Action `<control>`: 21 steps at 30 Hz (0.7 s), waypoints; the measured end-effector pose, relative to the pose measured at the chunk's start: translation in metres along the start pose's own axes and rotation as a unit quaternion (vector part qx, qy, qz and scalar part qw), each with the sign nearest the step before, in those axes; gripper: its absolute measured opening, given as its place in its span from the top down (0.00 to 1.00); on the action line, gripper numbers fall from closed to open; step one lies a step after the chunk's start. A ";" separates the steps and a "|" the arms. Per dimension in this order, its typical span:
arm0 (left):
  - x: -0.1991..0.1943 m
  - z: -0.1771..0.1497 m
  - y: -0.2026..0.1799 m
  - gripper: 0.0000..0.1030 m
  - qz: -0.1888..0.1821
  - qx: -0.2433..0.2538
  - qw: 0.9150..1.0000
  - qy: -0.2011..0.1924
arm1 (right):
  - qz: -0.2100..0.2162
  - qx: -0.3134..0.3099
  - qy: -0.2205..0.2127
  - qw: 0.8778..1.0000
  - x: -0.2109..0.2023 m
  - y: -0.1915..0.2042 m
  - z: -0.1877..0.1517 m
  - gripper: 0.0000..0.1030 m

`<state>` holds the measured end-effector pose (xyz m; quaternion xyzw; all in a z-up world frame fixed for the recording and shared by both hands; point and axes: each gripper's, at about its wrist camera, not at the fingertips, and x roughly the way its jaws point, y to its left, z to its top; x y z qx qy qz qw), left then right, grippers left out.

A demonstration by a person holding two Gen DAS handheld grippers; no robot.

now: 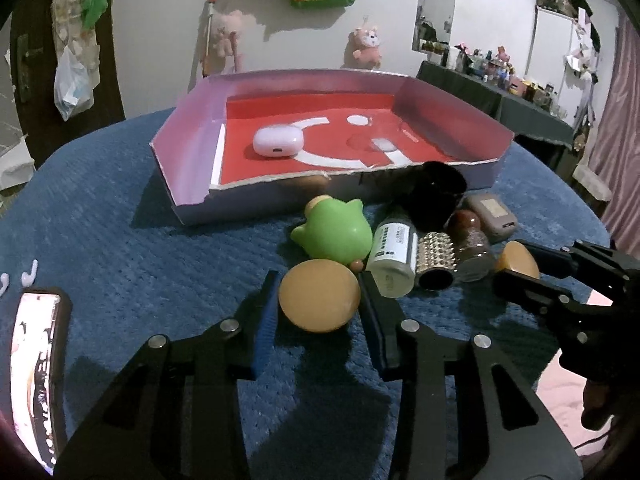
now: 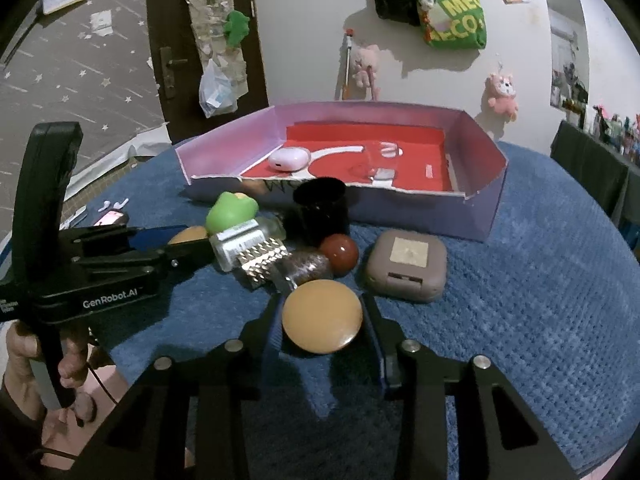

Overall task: Organize rigid objects
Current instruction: 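Grasp a tan round puff with left tool while right tool grasps the other tan puff, then carry the tan puff with left tool while right tool carries its puff into the tray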

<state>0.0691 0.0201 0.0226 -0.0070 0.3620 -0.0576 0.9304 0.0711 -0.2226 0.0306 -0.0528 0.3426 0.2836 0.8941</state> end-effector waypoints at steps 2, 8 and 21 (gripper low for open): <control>-0.005 0.001 0.000 0.65 -0.001 -0.002 1.000 -0.006 | 0.005 -0.003 -0.004 1.000 -0.003 0.003 0.002 0.61; -0.015 0.003 -0.002 0.65 -0.016 -0.005 1.000 -0.014 | 0.027 0.010 -0.013 1.000 -0.013 0.003 0.009 0.61; -0.023 0.008 -0.010 0.65 -0.030 0.001 0.999 -0.026 | 0.047 0.022 -0.020 0.998 -0.023 0.001 0.021 0.61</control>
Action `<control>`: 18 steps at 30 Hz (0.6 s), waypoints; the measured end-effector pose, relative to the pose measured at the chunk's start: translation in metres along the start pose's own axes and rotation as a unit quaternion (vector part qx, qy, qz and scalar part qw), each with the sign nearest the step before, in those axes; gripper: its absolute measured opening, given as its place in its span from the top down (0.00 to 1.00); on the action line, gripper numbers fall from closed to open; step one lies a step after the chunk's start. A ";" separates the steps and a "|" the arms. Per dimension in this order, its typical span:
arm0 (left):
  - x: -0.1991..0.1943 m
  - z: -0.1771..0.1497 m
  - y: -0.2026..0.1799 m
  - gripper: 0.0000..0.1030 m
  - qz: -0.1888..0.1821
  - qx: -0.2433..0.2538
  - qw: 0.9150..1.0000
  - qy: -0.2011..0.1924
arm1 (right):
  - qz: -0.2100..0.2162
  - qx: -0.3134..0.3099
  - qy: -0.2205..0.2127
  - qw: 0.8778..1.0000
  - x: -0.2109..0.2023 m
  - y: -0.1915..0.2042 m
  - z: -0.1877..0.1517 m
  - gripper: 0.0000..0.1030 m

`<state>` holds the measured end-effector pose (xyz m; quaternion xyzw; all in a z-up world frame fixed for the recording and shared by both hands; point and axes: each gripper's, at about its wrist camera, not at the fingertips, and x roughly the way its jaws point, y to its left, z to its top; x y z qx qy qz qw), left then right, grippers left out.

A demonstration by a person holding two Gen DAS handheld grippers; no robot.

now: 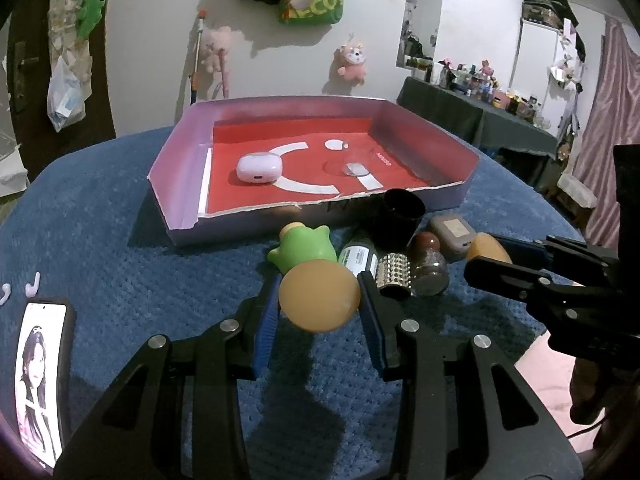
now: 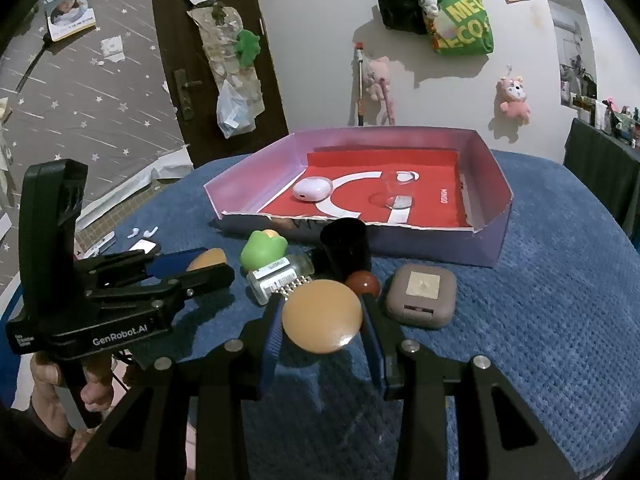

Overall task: Organize rigid objects
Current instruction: 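Carry the tan puff with left tool while right tool carries its puff into the tray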

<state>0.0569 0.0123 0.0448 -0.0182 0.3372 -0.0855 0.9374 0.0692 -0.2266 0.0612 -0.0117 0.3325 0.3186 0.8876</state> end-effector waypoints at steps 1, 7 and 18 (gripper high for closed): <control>0.000 0.001 0.000 0.65 -0.001 0.000 1.000 -0.001 | 0.001 0.000 0.000 1.000 0.000 0.000 0.001 0.61; 0.001 0.006 0.000 0.65 -0.005 -0.001 1.000 -0.002 | 0.004 -0.002 -0.004 1.000 0.000 -0.001 0.007 0.61; 0.001 0.026 -0.003 0.65 -0.012 0.012 1.000 -0.017 | 0.018 -0.007 -0.010 1.000 -0.001 -0.005 0.026 0.61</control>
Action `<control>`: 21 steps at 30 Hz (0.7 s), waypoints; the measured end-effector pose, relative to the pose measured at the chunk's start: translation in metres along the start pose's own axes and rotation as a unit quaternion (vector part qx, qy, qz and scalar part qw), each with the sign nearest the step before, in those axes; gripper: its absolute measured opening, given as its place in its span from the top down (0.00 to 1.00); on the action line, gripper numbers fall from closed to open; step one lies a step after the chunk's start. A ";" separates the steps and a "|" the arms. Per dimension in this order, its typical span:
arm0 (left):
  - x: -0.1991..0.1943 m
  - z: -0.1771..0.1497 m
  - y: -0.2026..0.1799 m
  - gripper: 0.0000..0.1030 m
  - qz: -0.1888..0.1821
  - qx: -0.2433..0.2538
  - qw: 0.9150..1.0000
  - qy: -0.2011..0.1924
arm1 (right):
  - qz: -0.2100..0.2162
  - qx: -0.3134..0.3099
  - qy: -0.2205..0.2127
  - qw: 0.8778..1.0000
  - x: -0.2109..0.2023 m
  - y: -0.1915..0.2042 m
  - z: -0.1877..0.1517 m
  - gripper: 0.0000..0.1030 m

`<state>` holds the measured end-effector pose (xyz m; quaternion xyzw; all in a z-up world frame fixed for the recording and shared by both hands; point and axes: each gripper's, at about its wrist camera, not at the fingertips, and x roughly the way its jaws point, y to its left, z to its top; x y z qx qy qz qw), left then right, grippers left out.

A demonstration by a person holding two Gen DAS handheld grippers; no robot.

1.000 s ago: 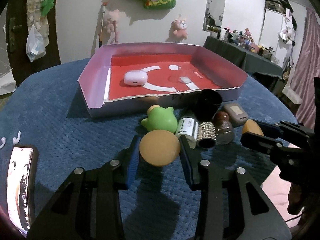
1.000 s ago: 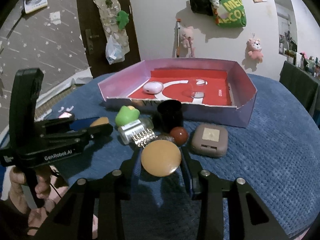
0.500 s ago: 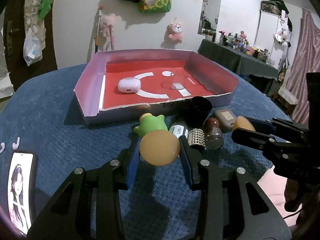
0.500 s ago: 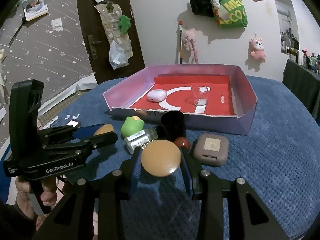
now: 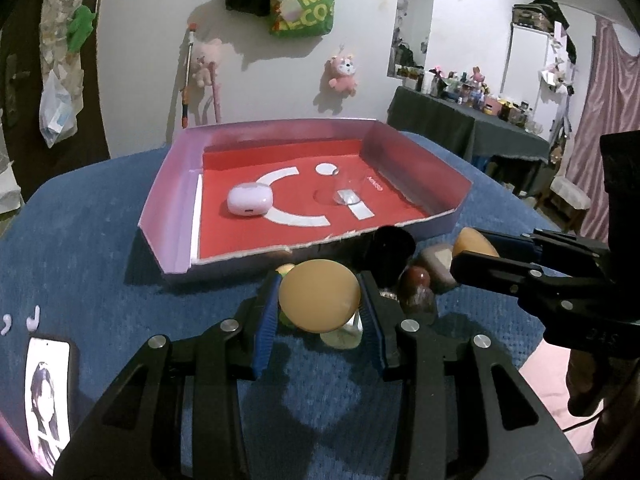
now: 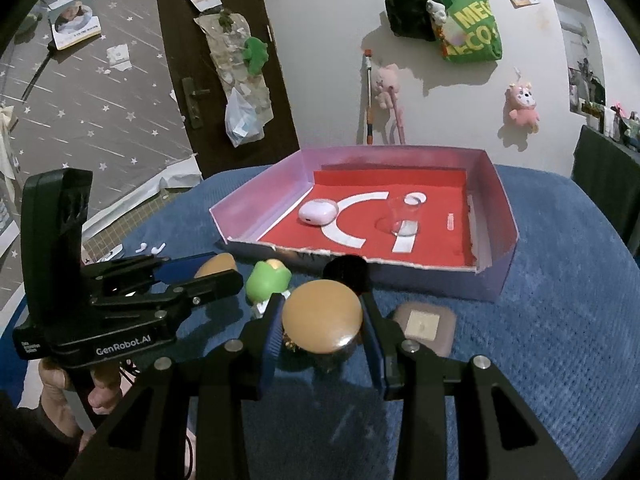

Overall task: Organize rigid objects
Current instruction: 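Carry the tan puff with left tool while right tool carries its puff into the tray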

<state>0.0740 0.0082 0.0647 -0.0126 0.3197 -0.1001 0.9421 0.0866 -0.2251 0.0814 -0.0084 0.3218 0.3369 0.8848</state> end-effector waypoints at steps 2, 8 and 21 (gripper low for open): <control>0.000 0.004 -0.001 0.65 -0.001 0.001 1.000 -0.002 | 0.003 -0.003 -0.001 1.000 0.001 -0.001 0.005 0.61; 0.004 0.016 0.000 0.65 -0.007 0.002 1.000 -0.008 | 0.008 -0.010 -0.006 1.000 0.002 -0.003 0.019 0.61; 0.026 0.040 0.012 0.65 -0.009 -0.012 1.000 0.016 | 0.012 0.002 0.003 1.000 0.015 -0.021 0.040 0.61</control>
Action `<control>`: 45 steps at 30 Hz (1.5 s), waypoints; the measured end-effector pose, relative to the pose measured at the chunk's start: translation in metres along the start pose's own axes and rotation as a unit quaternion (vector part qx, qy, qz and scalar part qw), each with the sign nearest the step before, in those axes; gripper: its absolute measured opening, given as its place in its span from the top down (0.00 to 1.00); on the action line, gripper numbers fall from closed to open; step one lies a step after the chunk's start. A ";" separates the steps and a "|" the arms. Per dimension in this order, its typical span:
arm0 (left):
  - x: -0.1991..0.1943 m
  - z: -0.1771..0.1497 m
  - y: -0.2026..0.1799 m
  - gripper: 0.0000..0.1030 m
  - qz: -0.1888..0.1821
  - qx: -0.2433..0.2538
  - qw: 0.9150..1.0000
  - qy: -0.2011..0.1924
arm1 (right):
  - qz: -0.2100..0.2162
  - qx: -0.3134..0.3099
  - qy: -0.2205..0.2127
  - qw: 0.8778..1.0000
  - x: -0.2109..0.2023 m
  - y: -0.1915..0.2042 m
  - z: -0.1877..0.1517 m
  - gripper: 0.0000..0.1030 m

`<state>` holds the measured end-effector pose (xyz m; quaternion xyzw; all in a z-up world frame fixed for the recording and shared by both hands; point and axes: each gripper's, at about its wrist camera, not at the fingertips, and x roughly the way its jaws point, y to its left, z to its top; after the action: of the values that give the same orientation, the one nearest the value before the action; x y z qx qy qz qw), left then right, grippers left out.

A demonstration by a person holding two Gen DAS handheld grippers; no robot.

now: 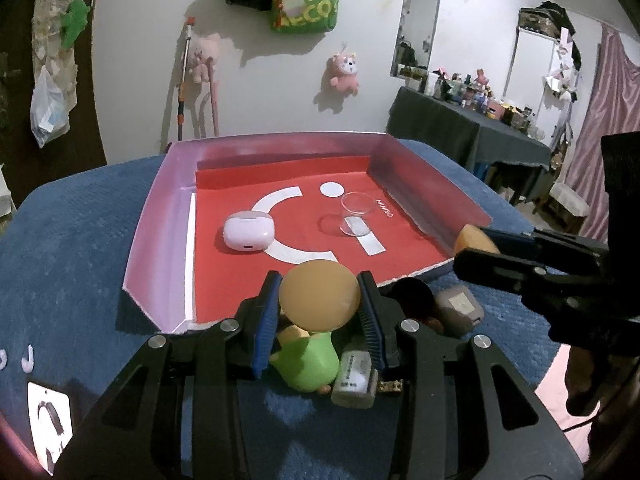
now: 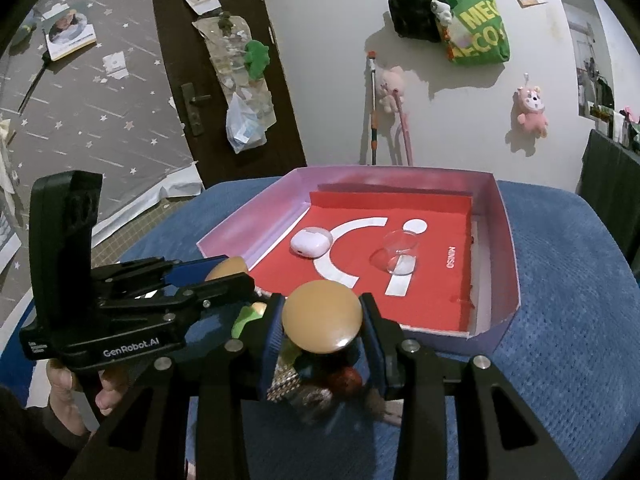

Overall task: Organize rigid objects
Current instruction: 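Carry the tan puff with left tool while right tool carries its puff into the tray, then lower and release the puff with left tool while right tool releases its puff beside the cup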

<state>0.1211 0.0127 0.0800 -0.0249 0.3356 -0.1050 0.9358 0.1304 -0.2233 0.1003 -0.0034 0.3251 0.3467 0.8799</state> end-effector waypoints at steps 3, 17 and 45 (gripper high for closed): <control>0.009 0.003 0.002 0.65 -0.001 -0.001 1.000 0.012 | -0.007 -0.002 0.005 1.000 0.006 -0.005 0.007 0.61; 0.061 0.017 0.017 0.65 0.005 -0.017 0.997 0.073 | -0.019 0.018 0.072 0.997 0.065 -0.039 0.028 0.61; 0.121 0.031 0.043 0.65 0.049 -0.056 0.992 0.103 | -0.073 0.036 0.126 0.989 0.134 -0.064 0.035 0.61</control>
<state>0.2401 0.0284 0.0236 -0.0496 0.4367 -0.0425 0.8972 0.2633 -0.1827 0.0371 -0.0392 0.4445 0.2660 0.8545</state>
